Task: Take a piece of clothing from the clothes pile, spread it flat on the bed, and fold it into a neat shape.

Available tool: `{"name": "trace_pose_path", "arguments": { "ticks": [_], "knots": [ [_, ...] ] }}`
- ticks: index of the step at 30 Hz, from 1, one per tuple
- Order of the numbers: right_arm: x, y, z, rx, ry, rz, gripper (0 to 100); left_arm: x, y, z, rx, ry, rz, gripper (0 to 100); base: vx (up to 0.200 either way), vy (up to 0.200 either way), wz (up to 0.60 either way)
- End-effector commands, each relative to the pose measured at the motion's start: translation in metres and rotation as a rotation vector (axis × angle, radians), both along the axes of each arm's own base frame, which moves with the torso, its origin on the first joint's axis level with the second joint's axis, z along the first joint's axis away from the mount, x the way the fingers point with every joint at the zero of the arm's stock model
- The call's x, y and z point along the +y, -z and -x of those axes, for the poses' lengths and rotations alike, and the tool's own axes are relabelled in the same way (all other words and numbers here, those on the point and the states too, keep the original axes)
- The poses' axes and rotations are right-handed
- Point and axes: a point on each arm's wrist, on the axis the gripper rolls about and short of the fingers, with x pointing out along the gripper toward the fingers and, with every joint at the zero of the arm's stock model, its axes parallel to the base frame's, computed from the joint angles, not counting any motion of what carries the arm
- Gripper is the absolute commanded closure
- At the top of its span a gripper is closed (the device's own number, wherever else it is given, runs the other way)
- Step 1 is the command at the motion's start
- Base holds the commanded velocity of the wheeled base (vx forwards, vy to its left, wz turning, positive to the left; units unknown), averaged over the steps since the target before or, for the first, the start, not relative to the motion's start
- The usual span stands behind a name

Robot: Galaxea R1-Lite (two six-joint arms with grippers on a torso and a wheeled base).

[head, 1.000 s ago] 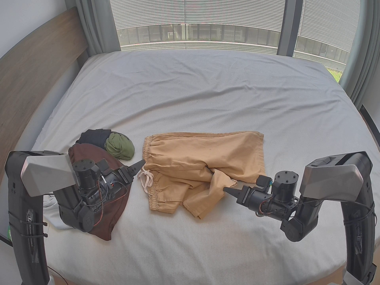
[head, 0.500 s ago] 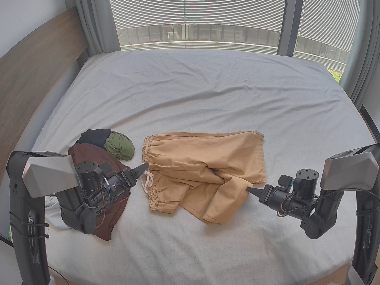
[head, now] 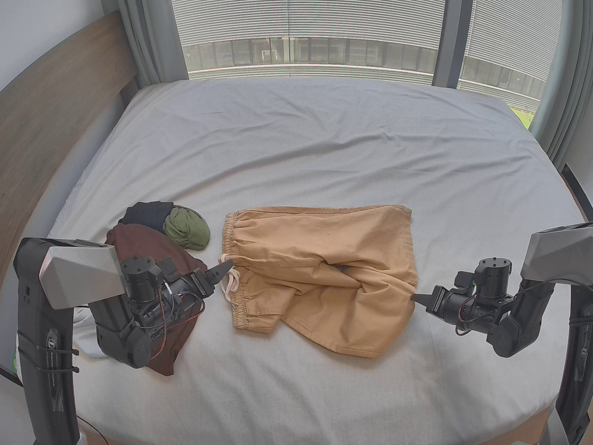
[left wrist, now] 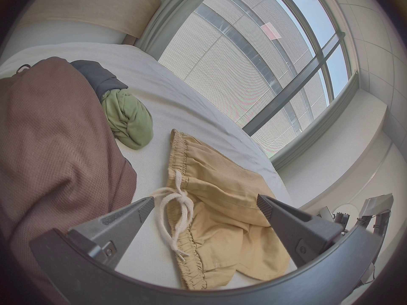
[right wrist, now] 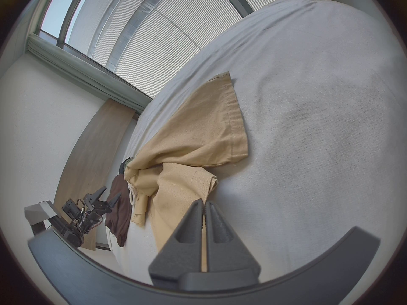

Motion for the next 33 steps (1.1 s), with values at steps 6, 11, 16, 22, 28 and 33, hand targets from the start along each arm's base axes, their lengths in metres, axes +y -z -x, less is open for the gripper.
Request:
{"name": "trace_pose_path", "arguments": {
  "ticks": [6,11,16,22,28,33],
  "knots": [
    [-0.003,0.001,-0.003,-0.016,-0.002,0.026,100,-0.004,0.009,0.003,0.027,0.011,-0.008,0,0.000,0.000,0.00],
    [-0.009,0.000,-0.006,-0.024,0.013,0.025,100,-0.006,0.011,0.004,0.034,0.019,-0.010,0,0.000,0.000,0.00],
    [-0.008,0.001,-0.006,-0.024,0.013,0.026,100,-0.011,0.018,0.008,0.060,0.033,-0.016,0,0.000,0.000,0.00],
    [-0.008,0.003,-0.007,-0.021,0.013,0.026,100,-0.014,0.026,0.014,0.099,0.046,-0.021,0,0.000,0.000,0.00],
    [-0.005,0.006,-0.006,-0.039,-0.001,0.019,0,-0.015,0.029,0.015,0.106,0.049,-0.024,0,0.000,0.000,0.00],
    [0.000,0.023,-0.002,-0.004,-0.019,0.025,0,-0.015,0.029,0.015,0.104,0.048,-0.024,0,0.000,0.000,0.00]
  ]
}}
